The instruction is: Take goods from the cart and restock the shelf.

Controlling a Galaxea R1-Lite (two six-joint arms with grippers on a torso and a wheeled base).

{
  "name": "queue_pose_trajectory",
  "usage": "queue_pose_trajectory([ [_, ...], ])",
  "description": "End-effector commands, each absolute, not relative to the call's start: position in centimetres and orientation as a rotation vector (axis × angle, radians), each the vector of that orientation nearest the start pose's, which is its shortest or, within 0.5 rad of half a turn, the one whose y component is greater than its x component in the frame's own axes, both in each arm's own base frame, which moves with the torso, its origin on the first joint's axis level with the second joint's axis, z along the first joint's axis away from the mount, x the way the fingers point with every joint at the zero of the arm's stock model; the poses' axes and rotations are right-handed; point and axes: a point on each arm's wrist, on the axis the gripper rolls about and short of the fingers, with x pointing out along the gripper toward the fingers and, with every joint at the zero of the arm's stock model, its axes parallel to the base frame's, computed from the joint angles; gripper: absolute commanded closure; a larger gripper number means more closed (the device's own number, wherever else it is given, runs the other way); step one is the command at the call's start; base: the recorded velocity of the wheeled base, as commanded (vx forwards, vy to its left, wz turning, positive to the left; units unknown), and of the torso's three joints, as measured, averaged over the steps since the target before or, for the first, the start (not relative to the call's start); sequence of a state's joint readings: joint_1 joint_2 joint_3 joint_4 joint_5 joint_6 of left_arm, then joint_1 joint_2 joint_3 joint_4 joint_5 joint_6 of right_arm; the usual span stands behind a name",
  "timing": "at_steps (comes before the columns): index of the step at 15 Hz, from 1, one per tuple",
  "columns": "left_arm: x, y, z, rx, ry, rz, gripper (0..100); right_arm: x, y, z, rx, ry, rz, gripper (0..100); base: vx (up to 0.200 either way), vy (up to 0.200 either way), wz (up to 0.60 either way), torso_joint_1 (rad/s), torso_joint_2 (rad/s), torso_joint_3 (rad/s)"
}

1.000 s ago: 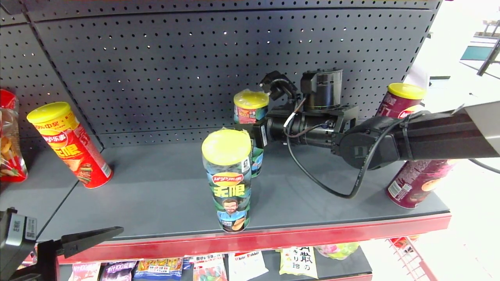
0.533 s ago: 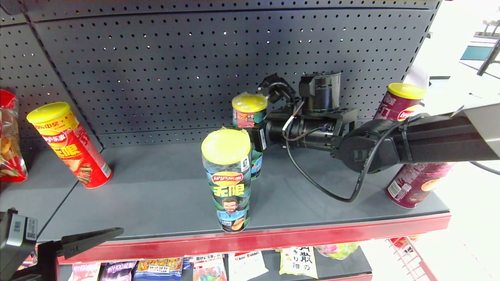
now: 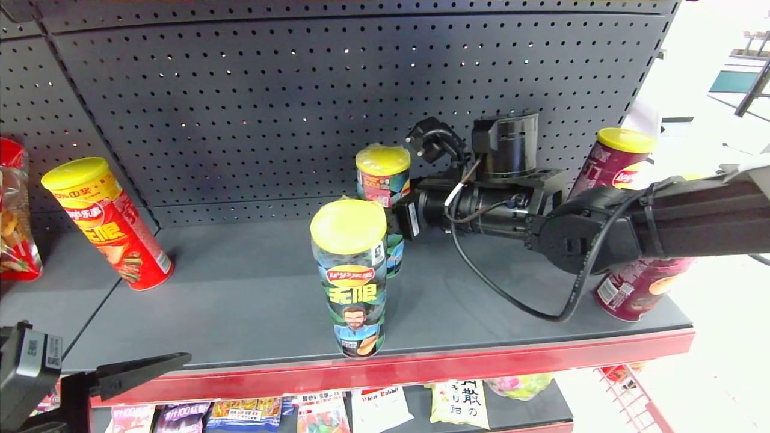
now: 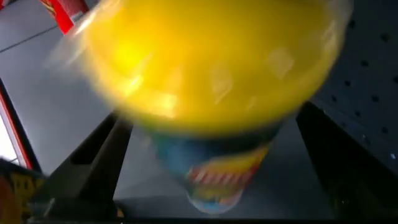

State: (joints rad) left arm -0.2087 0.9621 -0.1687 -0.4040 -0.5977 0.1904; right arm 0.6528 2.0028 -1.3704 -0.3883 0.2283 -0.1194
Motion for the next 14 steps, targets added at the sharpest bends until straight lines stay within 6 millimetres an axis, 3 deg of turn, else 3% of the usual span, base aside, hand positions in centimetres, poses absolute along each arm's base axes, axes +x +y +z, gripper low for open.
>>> queue_pose_trajectory([
  [1,9.4,-3.3,13.6,0.098,0.335,-0.823,0,30.4,23.9,21.6,-0.164,0.191,0.881,0,0.000,0.000,0.00,0.000,0.00,0.000],
  [8,11.0,-3.5,13.5,0.102,0.390,-0.773,0,25.8,19.3,22.3,-0.134,0.243,0.726,0,0.000,0.000,0.00,0.000,0.00,0.000],
  [11,12.4,-3.7,13.7,0.107,0.422,-0.737,0,22.3,16.7,23.1,-0.129,0.224,0.717,0,0.000,0.000,0.00,0.000,0.00,0.000],
  [14,14.1,-4.0,13.2,0.109,0.484,-0.713,0,16.4,13.5,23.4,-0.123,0.179,0.760,0,0.000,0.000,0.00,0.000,0.00,0.000],
])
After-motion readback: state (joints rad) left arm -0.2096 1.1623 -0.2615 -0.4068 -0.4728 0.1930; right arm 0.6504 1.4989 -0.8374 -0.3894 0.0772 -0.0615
